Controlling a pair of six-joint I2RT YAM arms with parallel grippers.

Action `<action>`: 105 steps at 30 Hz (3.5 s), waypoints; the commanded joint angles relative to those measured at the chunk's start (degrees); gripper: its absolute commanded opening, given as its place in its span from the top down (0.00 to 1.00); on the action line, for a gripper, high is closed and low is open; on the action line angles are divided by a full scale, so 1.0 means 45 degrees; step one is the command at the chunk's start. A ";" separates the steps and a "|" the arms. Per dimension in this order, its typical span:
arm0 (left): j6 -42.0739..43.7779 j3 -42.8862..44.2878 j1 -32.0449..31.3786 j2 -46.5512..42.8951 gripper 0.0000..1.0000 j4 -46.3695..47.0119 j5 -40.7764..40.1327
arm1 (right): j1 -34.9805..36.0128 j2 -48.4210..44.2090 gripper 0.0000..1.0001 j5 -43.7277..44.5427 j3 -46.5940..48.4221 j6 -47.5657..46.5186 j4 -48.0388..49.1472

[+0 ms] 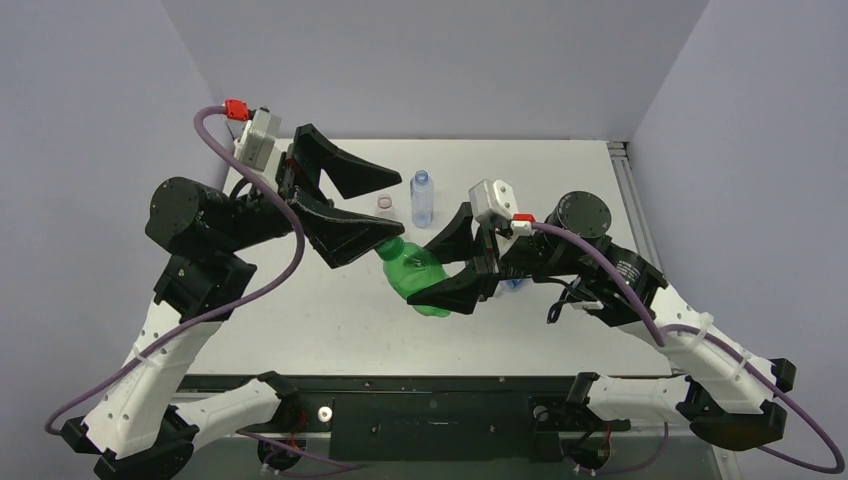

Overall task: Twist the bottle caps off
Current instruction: Unscrew the bottle cap from the plastic bottle.

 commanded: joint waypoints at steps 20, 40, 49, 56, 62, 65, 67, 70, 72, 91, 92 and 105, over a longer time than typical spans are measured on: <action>-0.1630 0.0476 -0.0071 -0.0375 0.24 0.1312 0.1313 | -0.0736 0.0646 1.00 0.0223 0.0726 0.0971 0.2061; -0.1285 0.0109 -0.0149 -0.0388 0.59 0.1095 0.1496 | -0.0885 0.0614 1.00 0.0010 0.0774 0.0975 0.2113; -0.0890 0.0085 -0.0149 -0.0354 0.45 0.1169 0.1555 | -0.0950 0.0691 1.00 -0.0280 0.0889 0.0984 0.1951; -0.0561 0.0115 -0.0149 -0.0330 0.83 0.1235 0.1163 | -0.0950 0.0841 1.00 -0.0411 0.0940 0.1077 0.1906; -0.0435 0.0037 -0.0149 -0.0339 1.00 0.1130 0.0972 | -0.1095 0.0992 1.00 -0.0391 0.1065 0.1005 0.1491; -0.0145 0.0055 -0.0134 -0.0318 1.00 0.0842 0.0643 | -0.1286 0.0997 1.00 -0.0024 0.1160 0.0796 0.0996; 0.0089 0.0056 -0.0115 -0.0301 1.00 0.0607 0.0268 | -0.1449 0.0960 1.00 0.0558 0.1270 0.0565 0.0593; 0.0449 0.0054 -0.0058 -0.0281 1.00 0.0354 -0.0124 | -0.1514 0.0911 1.00 0.1699 0.1615 -0.0304 -0.0704; 0.0639 0.0071 -0.0020 -0.0262 1.00 0.0284 -0.0452 | -0.1484 0.0913 1.00 0.2583 0.1942 -0.0811 -0.1458; 0.0539 0.0538 0.0242 0.0010 1.00 -0.0717 -0.2709 | 0.2761 0.1737 1.00 1.4971 0.1621 -0.4602 -0.1699; 0.0668 0.0532 0.0242 -0.0003 1.00 -0.0808 -0.2984 | 0.3313 0.2059 1.00 1.6508 0.1690 -0.4835 -0.1381; 0.2833 0.0610 0.0225 0.0076 1.00 -0.2214 -0.9284 | 0.5045 0.5806 1.00 2.7376 0.0374 -1.4409 0.7799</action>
